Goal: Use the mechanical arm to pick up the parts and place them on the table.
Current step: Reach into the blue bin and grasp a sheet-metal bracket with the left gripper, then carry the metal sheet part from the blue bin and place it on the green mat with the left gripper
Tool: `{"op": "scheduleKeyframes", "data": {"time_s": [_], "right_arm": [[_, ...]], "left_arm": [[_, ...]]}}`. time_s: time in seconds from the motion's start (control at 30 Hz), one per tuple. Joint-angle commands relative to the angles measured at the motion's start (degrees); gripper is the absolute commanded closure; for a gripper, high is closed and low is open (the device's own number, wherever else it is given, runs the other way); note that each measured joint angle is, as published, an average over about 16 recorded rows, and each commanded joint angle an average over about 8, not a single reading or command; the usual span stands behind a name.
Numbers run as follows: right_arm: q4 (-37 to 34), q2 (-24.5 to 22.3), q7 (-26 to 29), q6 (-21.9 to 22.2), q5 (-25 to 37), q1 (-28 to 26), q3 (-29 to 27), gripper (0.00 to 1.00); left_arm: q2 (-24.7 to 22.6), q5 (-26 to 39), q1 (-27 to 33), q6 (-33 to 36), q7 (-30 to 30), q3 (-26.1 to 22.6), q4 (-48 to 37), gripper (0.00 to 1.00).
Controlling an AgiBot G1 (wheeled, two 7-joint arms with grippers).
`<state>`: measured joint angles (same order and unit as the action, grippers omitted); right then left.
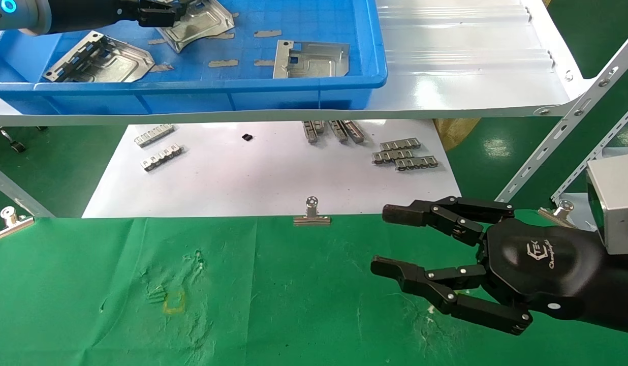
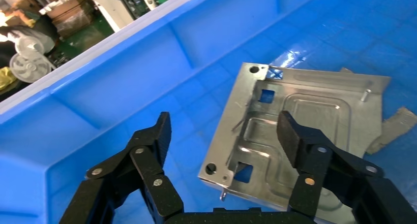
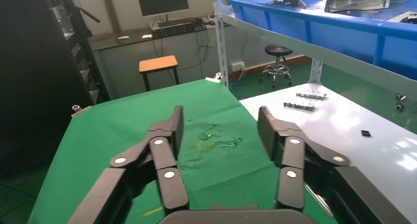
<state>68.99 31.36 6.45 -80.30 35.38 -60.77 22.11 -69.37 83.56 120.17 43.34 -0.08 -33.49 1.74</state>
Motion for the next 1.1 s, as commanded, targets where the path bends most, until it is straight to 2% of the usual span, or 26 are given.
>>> {"op": "scheduleKeyframes", "data": {"time_s": [0.03, 0.73, 1.1], "right_arm": [[0.0, 0.0, 0.0, 0.0, 0.0, 0.0, 0.0, 0.0], [0.0, 0.0, 0.0, 0.0, 0.0, 0.0, 0.0, 0.0], [0.0, 0.0, 0.0, 0.0, 0.0, 0.0, 0.0, 0.0]], "left_arm": [[-0.22, -0.12, 0.06, -0.65, 0.12, 0.09, -0.43, 1.0], [-0.48, -1.51, -1.07, -4.33, -0.3, 1.07, -1.59, 1.0], [1.17, -3.33, -0.47, 1.93, 0.58, 2.31, -0.31, 1.0]]}}
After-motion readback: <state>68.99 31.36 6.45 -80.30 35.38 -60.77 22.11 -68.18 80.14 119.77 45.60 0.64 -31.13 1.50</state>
